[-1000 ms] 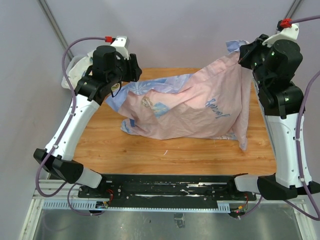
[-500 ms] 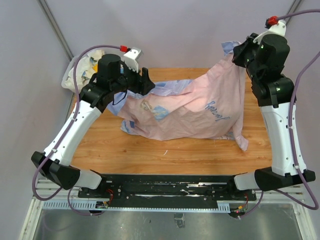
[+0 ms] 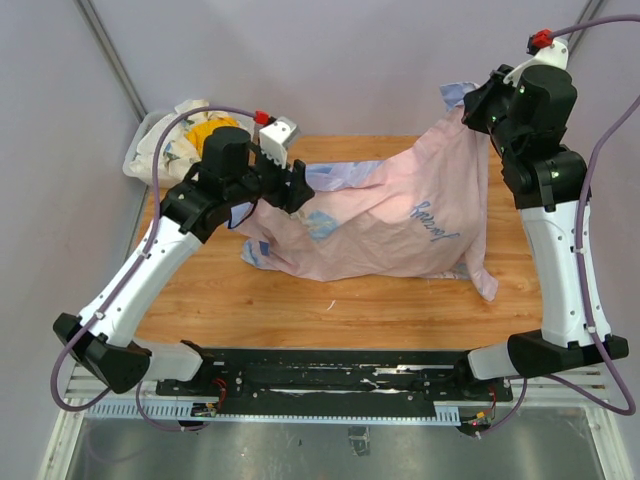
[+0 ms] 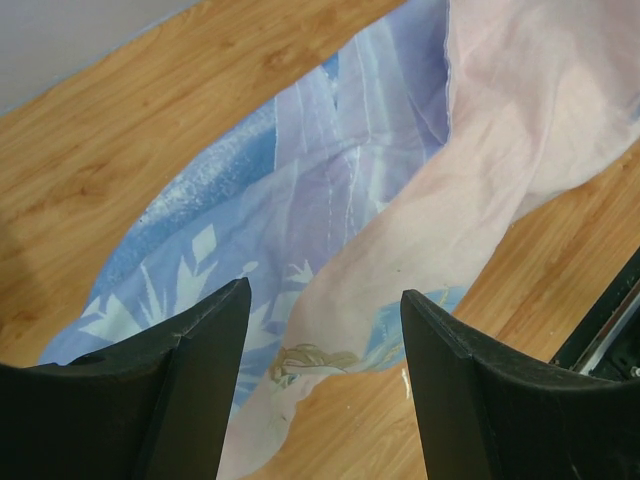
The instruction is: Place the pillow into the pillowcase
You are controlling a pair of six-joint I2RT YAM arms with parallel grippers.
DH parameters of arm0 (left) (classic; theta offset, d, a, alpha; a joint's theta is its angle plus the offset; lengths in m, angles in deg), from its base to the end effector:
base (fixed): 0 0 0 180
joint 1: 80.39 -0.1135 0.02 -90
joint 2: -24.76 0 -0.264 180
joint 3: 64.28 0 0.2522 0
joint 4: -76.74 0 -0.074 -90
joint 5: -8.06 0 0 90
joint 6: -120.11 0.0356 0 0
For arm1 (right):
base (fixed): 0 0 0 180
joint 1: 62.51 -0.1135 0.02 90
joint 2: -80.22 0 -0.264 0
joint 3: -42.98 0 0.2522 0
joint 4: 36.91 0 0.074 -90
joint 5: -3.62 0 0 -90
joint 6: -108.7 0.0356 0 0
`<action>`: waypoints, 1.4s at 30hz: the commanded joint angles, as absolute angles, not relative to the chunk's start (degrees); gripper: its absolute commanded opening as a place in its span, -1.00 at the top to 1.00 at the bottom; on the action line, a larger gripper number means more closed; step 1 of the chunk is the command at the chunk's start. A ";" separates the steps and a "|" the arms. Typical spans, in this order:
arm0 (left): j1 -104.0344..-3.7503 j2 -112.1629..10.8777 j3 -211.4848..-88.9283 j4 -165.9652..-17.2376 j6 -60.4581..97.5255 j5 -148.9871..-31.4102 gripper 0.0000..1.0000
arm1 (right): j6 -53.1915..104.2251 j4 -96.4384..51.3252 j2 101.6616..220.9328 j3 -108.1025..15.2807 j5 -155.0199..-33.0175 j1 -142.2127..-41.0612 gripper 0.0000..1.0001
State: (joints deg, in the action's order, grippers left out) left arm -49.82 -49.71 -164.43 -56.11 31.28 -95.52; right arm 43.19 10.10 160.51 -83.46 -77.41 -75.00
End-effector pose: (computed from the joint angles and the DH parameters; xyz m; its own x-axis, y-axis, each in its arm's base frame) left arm 0.2348 -0.1484 0.4374 -0.3011 0.2009 -0.9322 0.6888 0.7219 -0.0669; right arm 0.2544 0.0507 0.5540 -0.0388 0.4108 -0.9109 -0.0498 0.9097 0.4124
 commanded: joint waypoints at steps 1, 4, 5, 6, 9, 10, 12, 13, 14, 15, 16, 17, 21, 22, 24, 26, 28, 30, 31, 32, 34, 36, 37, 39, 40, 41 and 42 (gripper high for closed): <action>-47.76 -51.82 -163.34 -55.33 33.57 -89.62 -0.33 | 43.97 9.54 160.05 -85.28 -78.01 -74.95 0.99; -47.14 -53.24 -163.26 -56.04 33.65 -84.57 -0.31 | 43.93 9.57 159.85 -85.17 -78.03 -74.99 0.99; -47.12 -53.54 -163.35 -56.51 33.58 -83.19 -0.31 | 43.94 9.59 159.77 -85.08 -78.03 -74.97 0.99; -47.10 -53.69 -163.38 -57.11 33.51 -82.10 -0.31 | 43.95 9.51 159.64 -85.00 -78.03 -74.98 0.99; -47.14 -54.78 -163.63 -57.93 33.41 -77.33 -0.28 | 44.06 9.54 159.50 -84.82 -78.03 -74.98 0.99; -47.17 -55.14 -163.53 -58.25 33.44 -75.65 -0.26 | 44.11 9.59 159.45 -84.75 -78.03 -74.94 0.99; -47.14 -55.21 -163.06 -59.38 32.78 -73.17 -0.21 | 44.17 9.54 159.41 -84.69 -78.03 -75.00 0.99; -47.15 -55.07 -162.89 -59.96 32.65 -72.01 -0.18 | 44.12 9.54 159.34 -84.63 -78.03 -74.95 0.99; -47.17 -54.90 -162.78 -60.46 32.58 -71.32 -0.12 | 44.17 9.57 159.28 -84.46 -78.03 -75.03 0.99; -47.16 -54.68 -162.73 -60.85 32.51 -70.89 -0.05 | 44.13 9.44 159.19 -84.34 -78.03 -74.95 0.99; -47.16 -54.50 -162.80 -61.16 32.49 -70.45 0.08 | 44.18 9.45 159.17 -84.19 -78.03 -75.00 0.99; -47.17 -54.51 -163.02 -61.34 32.55 -70.23 0.29 | 44.15 9.46 159.15 -84.16 -77.98 -74.96 0.99; -47.17 -54.93 -164.83 -61.01 32.01 -69.65 0.89 | 44.22 9.41 159.06 -83.93 -78.03 -74.96 0.99; -47.17 -54.95 -165.57 -60.59 31.78 -69.67 0.97 | 44.20 9.42 158.99 -83.83 -78.03 -74.92 0.99; -47.14 -54.87 -167.50 -59.67 31.11 -69.59 0.99 | 44.14 9.48 158.76 -83.84 -77.82 -74.90 0.99; -47.17 -54.87 -170.43 -58.18 30.40 -69.55 1.00 | 44.16 9.45 158.35 -83.80 -77.48 -74.90 0.99; -47.17 -54.53 -173.49 -56.90 29.84 -69.89 0.99 | 43.97 9.37 158.03 -83.92 -76.85 -74.90 0.99; -47.17 -54.38 -176.31 -55.92 30.04 -70.96 0.99 | 43.68 9.36 157.78 -83.90 -76.37 -74.87 0.99; -47.16 -54.61 -177.76 -55.32 30.10 -71.24 0.99 | 43.76 9.36 157.59 -83.90 -76.02 -74.78 0.99; -47.12 -54.87 -179.14 -54.76 30.00 -70.68 0.99 | 43.82 9.37 157.49 -83.83 -75.91 -74.67 0.99; -47.17 -55.39 -181.20 -54.48 29.39 -69.02 0.99 | 43.92 9.26 157.17 -83.46 -75.84 -74.59 0.99; -47.15 -56.20 -183.19 -54.83 28.85 -67.10 0.99 | 44.23 8.51 156.67 -82.54 -75.74 -74.52 0.99; -47.21 -56.88 -184.04 -54.94 28.87 -65.92 0.99 | 44.32 8.16 156.54 -82.17 -75.70 -74.54 0.99; -47.38 -59.22 -188.87 -54.33 28.93 -63.75 0.99 | 44.37 6.59 156.50 -81.47 -75.79 -74.34 0.99; -47.68 -60.85 -191.54 -53.86 29.02 -63.44 0.99 | 44.06 5.14 156.55 -81.27 -76.21 -74.23 0.99; -48.28 -62.45 -194.07 -53.46 28.83 -63.63 0.99 | 43.82 3.92 156.74 -81.39 -76.29 -74.06 0.99; -49.07 -63.90 -196.65 -53.24 28.32 -64.21 0.99 | 43.84 2.93 157.23 -82.09 -76.35 -73.71 0.99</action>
